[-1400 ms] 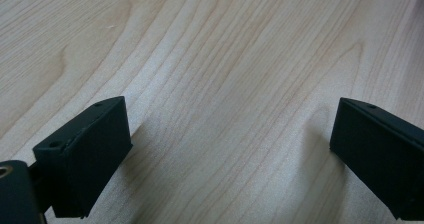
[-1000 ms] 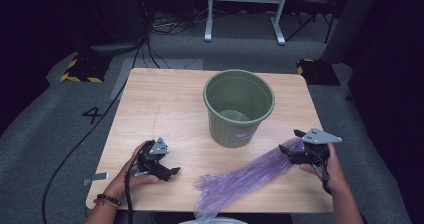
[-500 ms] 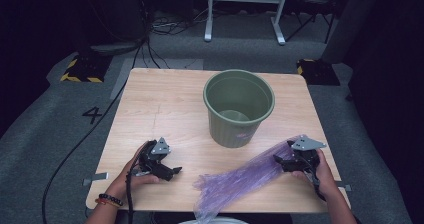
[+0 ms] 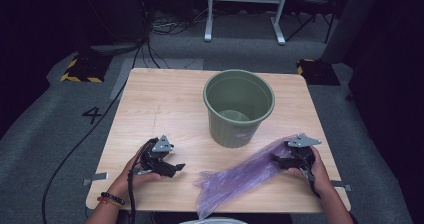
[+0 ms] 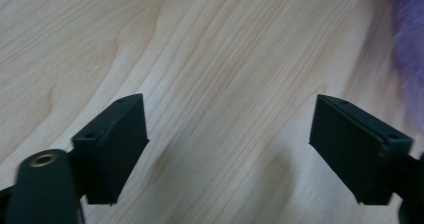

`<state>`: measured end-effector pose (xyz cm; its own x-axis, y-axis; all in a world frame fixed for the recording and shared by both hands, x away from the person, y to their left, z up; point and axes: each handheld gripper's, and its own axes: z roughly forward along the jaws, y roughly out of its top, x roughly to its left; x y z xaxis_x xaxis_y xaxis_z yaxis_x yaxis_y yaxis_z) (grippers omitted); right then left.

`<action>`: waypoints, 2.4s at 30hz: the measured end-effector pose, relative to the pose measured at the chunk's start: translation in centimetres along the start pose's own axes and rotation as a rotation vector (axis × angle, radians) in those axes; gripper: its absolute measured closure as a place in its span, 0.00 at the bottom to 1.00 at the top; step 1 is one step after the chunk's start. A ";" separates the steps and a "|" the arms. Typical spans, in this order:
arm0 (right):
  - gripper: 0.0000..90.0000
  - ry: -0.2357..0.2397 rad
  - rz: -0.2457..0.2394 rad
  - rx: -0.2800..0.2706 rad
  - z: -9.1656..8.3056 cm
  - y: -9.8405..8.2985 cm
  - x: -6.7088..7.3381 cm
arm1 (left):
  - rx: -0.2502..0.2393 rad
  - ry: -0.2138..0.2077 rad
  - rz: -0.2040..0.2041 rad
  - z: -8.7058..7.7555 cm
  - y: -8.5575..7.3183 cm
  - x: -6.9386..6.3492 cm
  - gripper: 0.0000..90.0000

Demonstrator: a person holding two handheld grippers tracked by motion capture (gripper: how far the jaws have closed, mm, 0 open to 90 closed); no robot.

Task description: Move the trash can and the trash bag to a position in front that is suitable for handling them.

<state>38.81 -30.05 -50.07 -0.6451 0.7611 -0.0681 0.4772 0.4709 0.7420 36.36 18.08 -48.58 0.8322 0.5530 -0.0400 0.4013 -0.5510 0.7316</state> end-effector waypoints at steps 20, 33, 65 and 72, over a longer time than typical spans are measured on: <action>0.22 0.010 0.016 -0.004 2.1 1.6 -1.1 | -0.088 -0.061 0.111 1.4 4.4 -3.9 0.18; 0.24 -0.047 -0.006 -0.073 0.6 2.5 -0.7 | 0.057 -0.114 0.167 5.5 3.2 -6.1 0.19; 0.65 -0.072 0.152 -0.019 1.6 1.2 -3.4 | 0.034 -0.140 0.179 5.4 2.4 -4.3 0.18; 0.92 -0.044 0.154 -0.027 1.9 1.5 -3.4 | 0.033 -0.117 0.155 5.1 2.1 -3.9 0.17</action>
<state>42.87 -31.04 -50.00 -0.5384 0.8425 0.0191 0.5518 0.3353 0.7636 35.91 11.53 -50.36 0.9230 0.3847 -0.0086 0.2754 -0.6451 0.7128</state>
